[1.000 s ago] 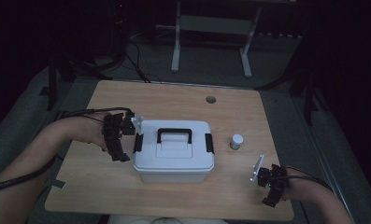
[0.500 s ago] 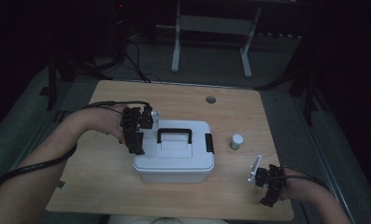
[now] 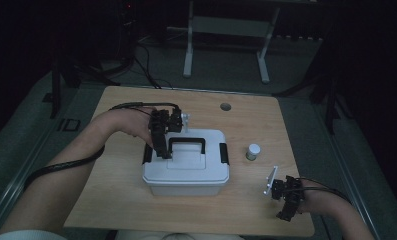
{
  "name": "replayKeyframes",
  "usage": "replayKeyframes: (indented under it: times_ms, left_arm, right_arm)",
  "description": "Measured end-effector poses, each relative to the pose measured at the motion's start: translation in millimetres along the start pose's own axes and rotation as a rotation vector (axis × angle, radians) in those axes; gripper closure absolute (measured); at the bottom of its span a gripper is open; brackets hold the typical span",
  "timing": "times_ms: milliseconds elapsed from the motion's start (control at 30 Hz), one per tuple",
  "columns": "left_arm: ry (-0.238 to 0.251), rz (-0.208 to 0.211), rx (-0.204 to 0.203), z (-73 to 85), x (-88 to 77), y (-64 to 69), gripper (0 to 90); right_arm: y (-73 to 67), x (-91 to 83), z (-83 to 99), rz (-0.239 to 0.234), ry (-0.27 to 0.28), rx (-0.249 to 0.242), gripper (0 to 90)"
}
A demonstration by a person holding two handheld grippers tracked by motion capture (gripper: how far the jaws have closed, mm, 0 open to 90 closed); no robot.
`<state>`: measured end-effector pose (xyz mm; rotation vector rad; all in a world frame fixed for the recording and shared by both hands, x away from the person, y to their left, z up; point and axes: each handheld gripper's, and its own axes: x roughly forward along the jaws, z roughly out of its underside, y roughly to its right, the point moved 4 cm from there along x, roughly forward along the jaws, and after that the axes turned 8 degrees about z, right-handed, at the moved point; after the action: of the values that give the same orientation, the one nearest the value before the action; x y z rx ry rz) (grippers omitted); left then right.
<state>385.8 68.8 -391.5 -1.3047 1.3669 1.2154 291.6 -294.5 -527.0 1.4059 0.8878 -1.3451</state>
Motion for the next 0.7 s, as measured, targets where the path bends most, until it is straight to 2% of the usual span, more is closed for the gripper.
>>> replayKeyframes:
  times_ms: [200, 300, 367, 533, 700]
  left_arm:
    - [0.001, 0.003, 0.028, -17.9, -0.1, -3.9, 13.4]
    - [0.002, -0.002, 0.031, -20.4, 0.1, -4.9, 14.2]
    - [-0.007, -0.001, 0.03, -28.1, 2.8, -8.7, 15.8]
    - [-0.028, 0.002, 0.037, -36.2, 8.2, -11.5, 24.9]
    - [-0.034, 0.041, 0.044, -40.5, 13.3, -10.4, 42.7]
  right_arm:
    - [1.5, 0.0, -0.1, 0.0, -0.002, 0.002, 14.0]
    - [1.6, -0.2, -0.2, -0.001, -0.002, 0.002, 14.1]
    - [1.9, -0.3, -0.8, -0.001, 0.002, -0.002, 15.1]
    - [2.1, -1.6, -1.3, 0.001, 0.009, -0.006, 15.1]
    - [2.9, -2.9, -1.4, 0.007, 0.019, -0.006, 15.1]
